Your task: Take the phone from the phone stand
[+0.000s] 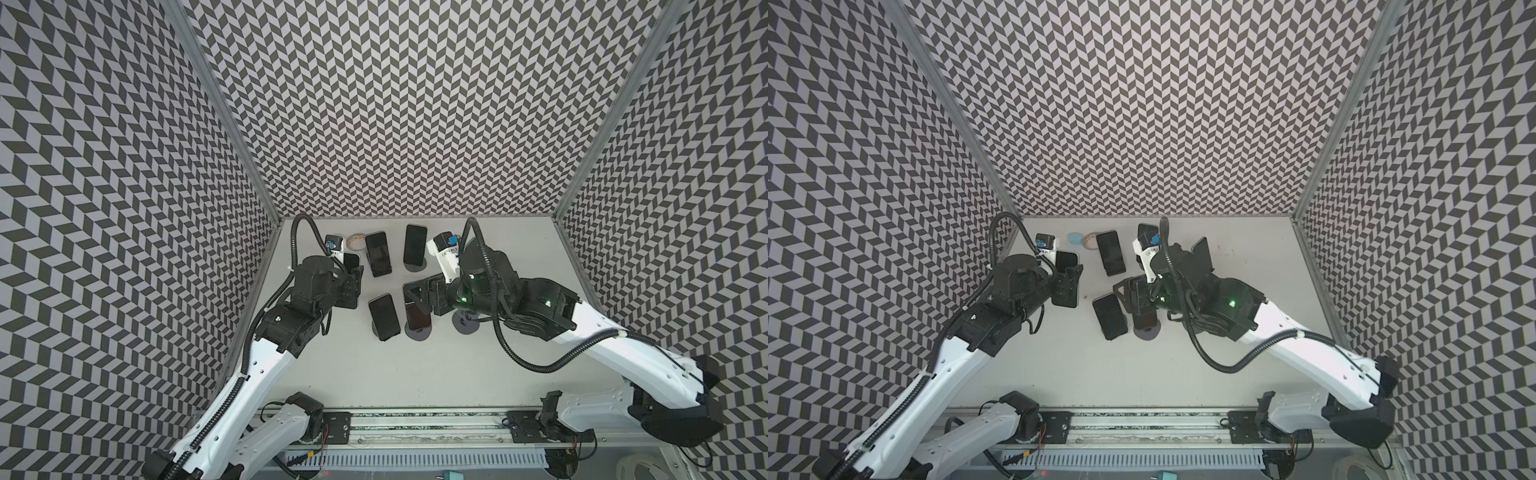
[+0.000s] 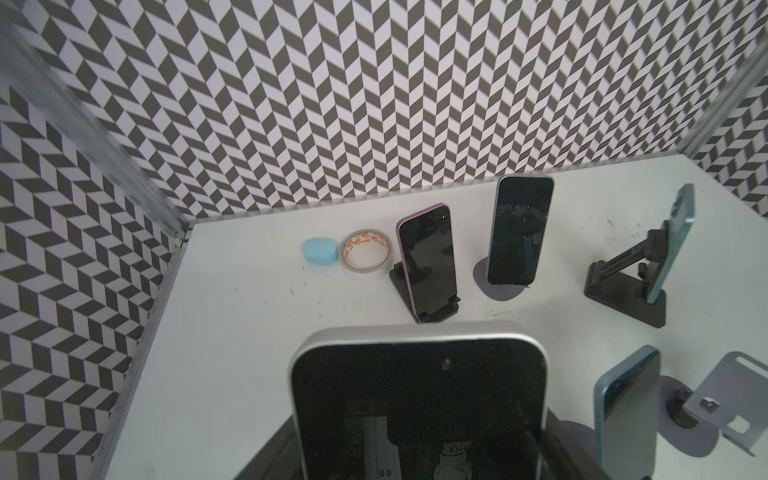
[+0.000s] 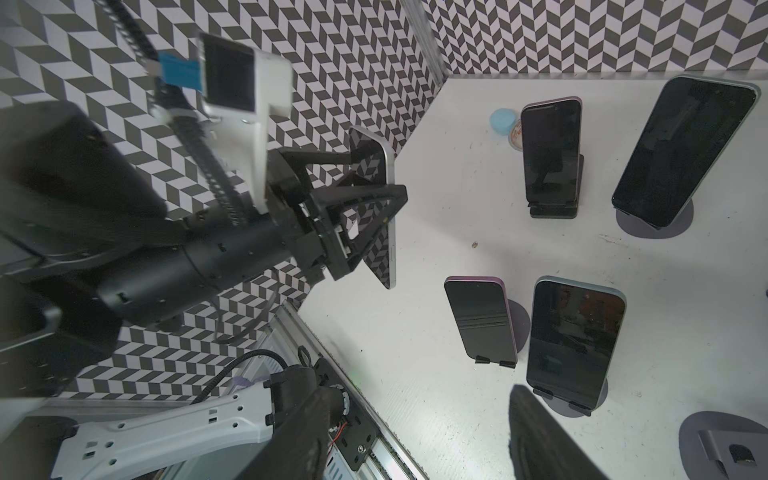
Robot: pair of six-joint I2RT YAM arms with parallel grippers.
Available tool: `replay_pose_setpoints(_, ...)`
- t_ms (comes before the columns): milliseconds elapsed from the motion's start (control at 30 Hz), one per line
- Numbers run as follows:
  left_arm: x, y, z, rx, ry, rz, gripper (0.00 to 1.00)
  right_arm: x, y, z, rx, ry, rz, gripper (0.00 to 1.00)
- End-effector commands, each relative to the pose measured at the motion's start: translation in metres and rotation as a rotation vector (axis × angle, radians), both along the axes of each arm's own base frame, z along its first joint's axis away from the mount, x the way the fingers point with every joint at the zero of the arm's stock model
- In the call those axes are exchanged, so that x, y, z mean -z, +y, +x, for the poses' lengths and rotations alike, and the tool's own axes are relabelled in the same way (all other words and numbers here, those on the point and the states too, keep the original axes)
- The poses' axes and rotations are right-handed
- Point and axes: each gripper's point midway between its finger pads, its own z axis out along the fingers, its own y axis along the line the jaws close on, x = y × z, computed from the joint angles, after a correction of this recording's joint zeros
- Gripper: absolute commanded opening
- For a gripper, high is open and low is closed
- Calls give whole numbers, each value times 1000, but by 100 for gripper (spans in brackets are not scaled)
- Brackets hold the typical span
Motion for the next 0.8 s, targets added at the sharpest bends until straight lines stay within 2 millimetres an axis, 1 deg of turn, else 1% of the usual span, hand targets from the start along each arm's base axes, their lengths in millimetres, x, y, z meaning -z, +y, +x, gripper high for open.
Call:
replay_pose_setpoints(0, -10, 13, 9, -56, -78, -41, 60, -26, 12, -2, -44, -60, 60, 66)
replay_pose_setpoints(167, 21, 32, 18, -103, -33, -16, 60, -24, 15, -1, -55, -70, 46, 66)
replay_pose_setpoints(267, 40, 46, 22, -127, -2, -2, 60, -26, 17, -4, -64, -76, 53, 66)
replay_pose_setpoints(367, 56, 58, 26, -150, 22, 35, 60, -22, 18, -9, -85, -83, 38, 65)
replay_pose_setpoints(433, 65, 64, 27, -166, 31, 67, 60, -21, 17, -12, -96, -92, 27, 65)
replay_pose_setpoints(533, 77, 76, 27, -206, 57, 66, 60, -23, 14, -15, -105, -113, 22, 65)
replay_pose_setpoints(633, 86, 82, 26, -228, 72, 47, 59, -28, 11, -15, -111, -138, 21, 65)
replay_pose_setpoints(767, 102, 90, 27, -251, 114, 58, 59, -27, 12, -17, -127, -152, 20, 65)
